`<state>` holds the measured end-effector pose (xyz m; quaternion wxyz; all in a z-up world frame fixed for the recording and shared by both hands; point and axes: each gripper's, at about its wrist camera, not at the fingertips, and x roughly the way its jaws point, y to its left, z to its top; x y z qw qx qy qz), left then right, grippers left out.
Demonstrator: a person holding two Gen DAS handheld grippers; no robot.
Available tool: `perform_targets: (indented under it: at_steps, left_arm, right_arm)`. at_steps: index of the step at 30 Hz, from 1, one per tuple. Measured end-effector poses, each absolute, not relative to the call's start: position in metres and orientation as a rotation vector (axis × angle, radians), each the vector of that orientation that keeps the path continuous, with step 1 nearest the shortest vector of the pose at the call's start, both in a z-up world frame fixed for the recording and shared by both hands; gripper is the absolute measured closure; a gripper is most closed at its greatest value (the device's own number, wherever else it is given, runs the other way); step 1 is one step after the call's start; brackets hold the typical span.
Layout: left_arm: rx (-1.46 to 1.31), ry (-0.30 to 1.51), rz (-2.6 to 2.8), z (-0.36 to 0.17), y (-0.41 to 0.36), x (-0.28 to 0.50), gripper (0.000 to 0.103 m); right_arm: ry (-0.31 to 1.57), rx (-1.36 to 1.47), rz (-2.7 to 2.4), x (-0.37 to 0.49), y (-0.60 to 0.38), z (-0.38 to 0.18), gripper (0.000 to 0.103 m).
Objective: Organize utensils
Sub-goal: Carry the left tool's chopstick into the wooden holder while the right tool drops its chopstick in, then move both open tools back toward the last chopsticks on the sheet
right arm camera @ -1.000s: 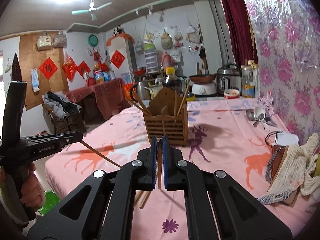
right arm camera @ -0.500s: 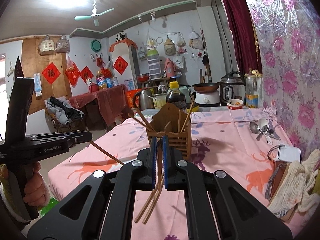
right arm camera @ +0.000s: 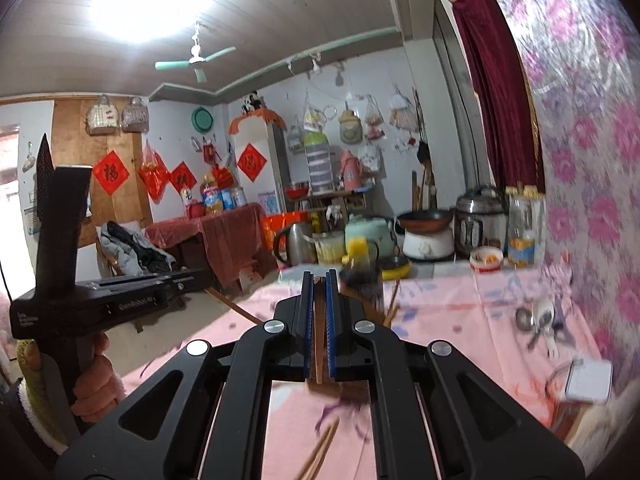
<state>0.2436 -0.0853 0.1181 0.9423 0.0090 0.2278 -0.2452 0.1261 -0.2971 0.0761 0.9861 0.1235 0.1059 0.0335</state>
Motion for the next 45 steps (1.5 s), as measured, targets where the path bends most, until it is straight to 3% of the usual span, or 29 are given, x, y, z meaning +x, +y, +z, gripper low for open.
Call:
perform_targets:
  at_steps: [7,15,16,17,18,19,27,33,38,45]
  left_arm:
    - [0.029,0.492,-0.496,0.119,-0.106,0.293,0.097]
    - [0.029,0.617,-0.528,0.08,-0.12,0.346,0.097]
    - [0.027,0.633,-0.518,0.074,-0.12,0.352,0.091]
    - [0.016,0.658,-0.498,0.065,-0.12,0.358,0.067]
    - [0.008,0.67,-0.485,0.06,-0.118,0.361,0.054]
    - [-0.01,0.677,-0.458,0.054,-0.113,0.364,0.048]
    - [-0.038,0.639,-0.368,0.059,-0.076,0.356,0.045]
    - [-0.038,0.605,-0.312,0.066,-0.059,0.334,0.036]
    - [-0.01,0.548,-0.244,0.061,-0.047,0.303,0.02]
    - [0.005,0.534,-0.198,0.043,-0.038,0.26,0.018]
  right_arm:
    - [0.204,0.244,0.05,0.182,-0.309,0.083,0.097]
    - [0.341,0.236,0.038,0.242,-0.315,0.042,0.096]
    - [0.396,0.23,0.044,0.255,-0.314,0.031,0.096]
    - [0.423,0.242,0.031,0.263,-0.314,0.023,0.095]
    - [0.453,0.27,0.023,0.269,-0.318,0.013,0.092]
    - [0.463,0.288,0.03,0.271,-0.32,0.009,0.092]
    - [0.39,0.302,-0.002,0.244,-0.327,0.022,0.091]
    - [0.364,0.312,-0.006,0.223,-0.326,0.033,0.087]
    - [0.339,0.338,-0.015,0.196,-0.323,0.033,0.079]
    - [0.354,0.359,-0.038,0.165,-0.319,0.022,0.077]
